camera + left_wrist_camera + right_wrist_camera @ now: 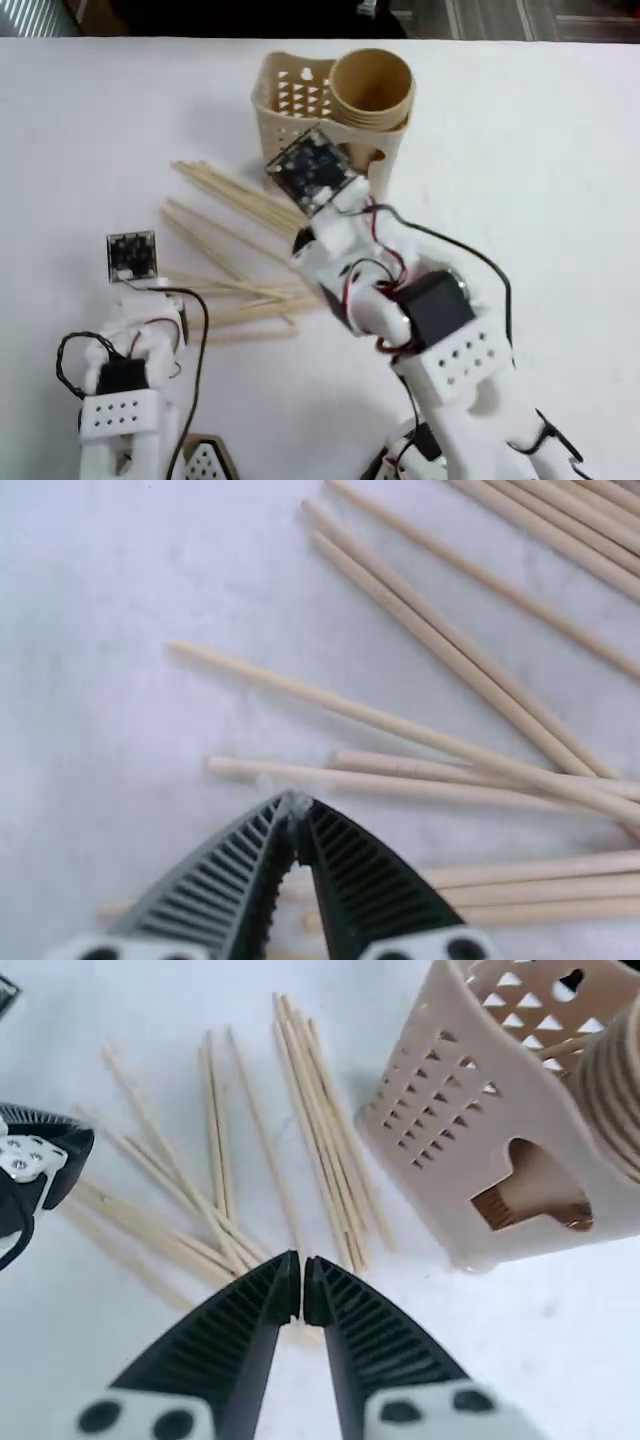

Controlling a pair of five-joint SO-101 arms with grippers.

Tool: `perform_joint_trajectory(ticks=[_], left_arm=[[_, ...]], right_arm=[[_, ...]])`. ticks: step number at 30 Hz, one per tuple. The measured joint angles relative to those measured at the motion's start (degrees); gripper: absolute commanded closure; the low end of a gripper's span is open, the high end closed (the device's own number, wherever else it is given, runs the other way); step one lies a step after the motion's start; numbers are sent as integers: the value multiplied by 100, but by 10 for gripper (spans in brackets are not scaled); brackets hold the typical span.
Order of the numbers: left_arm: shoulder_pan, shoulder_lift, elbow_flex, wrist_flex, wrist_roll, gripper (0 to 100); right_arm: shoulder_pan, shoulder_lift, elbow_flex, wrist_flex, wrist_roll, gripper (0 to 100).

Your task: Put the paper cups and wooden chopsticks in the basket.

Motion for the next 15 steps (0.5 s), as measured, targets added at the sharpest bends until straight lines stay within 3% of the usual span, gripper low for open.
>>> perform_joint_trajectory(ticks=[7, 15], left_arm=[[0, 0, 0, 0, 0, 975], [0, 0, 0, 0, 0, 975]], right_arm=[[-88, 1319, 0, 237, 0, 975], [-563, 2242, 0, 448, 9, 843]])
